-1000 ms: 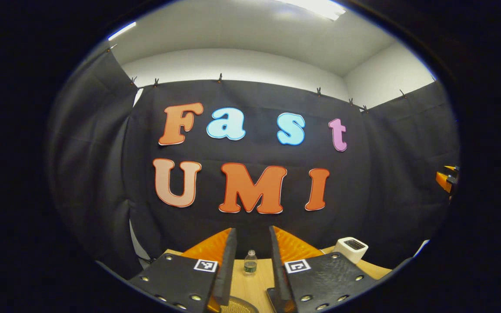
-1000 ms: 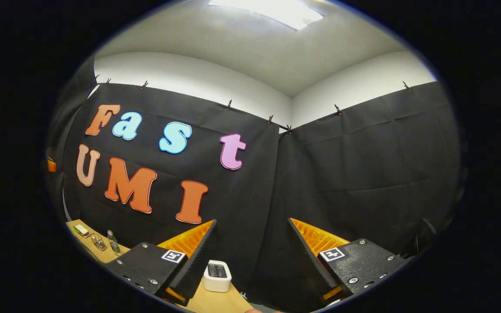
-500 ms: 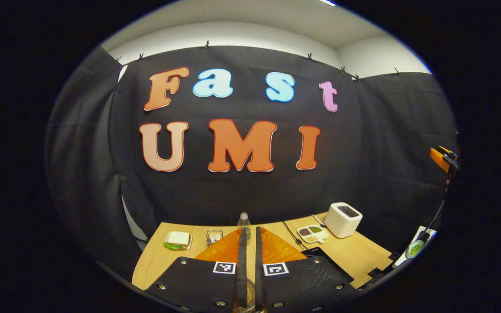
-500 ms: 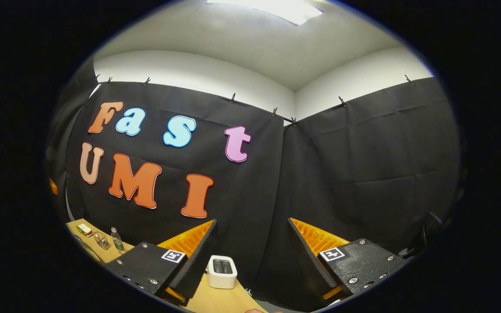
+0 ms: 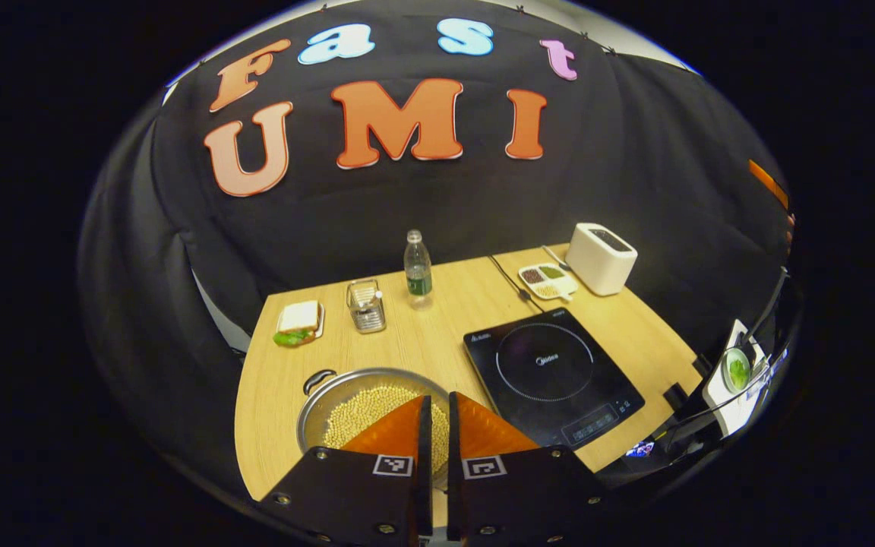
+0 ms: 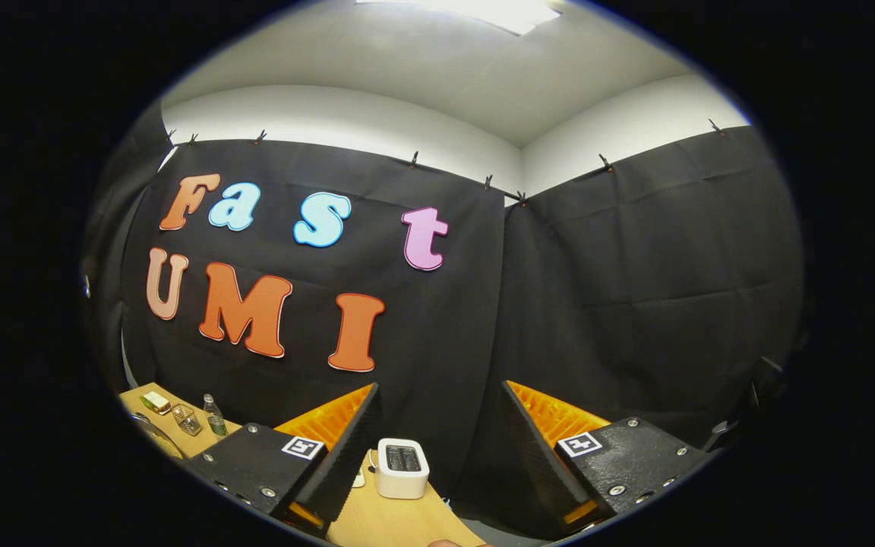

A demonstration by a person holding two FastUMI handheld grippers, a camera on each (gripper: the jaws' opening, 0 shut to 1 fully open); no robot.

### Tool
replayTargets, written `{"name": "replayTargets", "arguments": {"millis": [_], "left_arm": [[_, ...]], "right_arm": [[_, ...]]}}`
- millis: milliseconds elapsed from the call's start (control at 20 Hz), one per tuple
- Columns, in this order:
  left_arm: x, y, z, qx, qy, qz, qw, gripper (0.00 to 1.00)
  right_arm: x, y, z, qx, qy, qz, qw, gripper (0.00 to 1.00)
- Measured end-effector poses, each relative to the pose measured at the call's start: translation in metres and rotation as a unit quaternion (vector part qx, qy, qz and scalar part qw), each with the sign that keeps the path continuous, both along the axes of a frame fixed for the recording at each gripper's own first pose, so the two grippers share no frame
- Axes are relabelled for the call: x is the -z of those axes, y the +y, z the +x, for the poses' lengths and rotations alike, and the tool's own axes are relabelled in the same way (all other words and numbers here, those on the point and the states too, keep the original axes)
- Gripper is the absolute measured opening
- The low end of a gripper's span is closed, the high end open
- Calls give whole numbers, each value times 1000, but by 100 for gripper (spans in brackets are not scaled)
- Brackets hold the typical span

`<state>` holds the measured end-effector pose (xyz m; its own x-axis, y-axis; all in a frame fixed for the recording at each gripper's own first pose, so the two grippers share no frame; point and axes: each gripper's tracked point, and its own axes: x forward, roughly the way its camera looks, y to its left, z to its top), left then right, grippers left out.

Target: First push the handle of the pot to place it horizontally, then grasp the pot with both hands and set it on the induction cooktop.

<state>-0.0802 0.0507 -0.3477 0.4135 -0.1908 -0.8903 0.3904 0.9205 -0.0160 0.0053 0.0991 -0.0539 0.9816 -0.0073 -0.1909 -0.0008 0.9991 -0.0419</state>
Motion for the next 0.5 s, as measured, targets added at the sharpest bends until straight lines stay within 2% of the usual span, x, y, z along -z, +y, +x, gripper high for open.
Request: {"name": "replayTargets", "arguments": {"millis": [250,350,400,500], "left_arm": [[48,12,-48,27,83,31,996,10],[59,16,-71,46,118,39,991,10],[65,15,-82,56,136,39,988,10],[76,17,-99,79,165,45,982,10]], "right_arm": [[12,2,0,0,16,0,1000,96],[16,-3,-1,4,23,-5,1000,96],[17,-5,-2,7,25,-10,1000,93],[17,-10,-4,13,26,-15,999,96]]}}
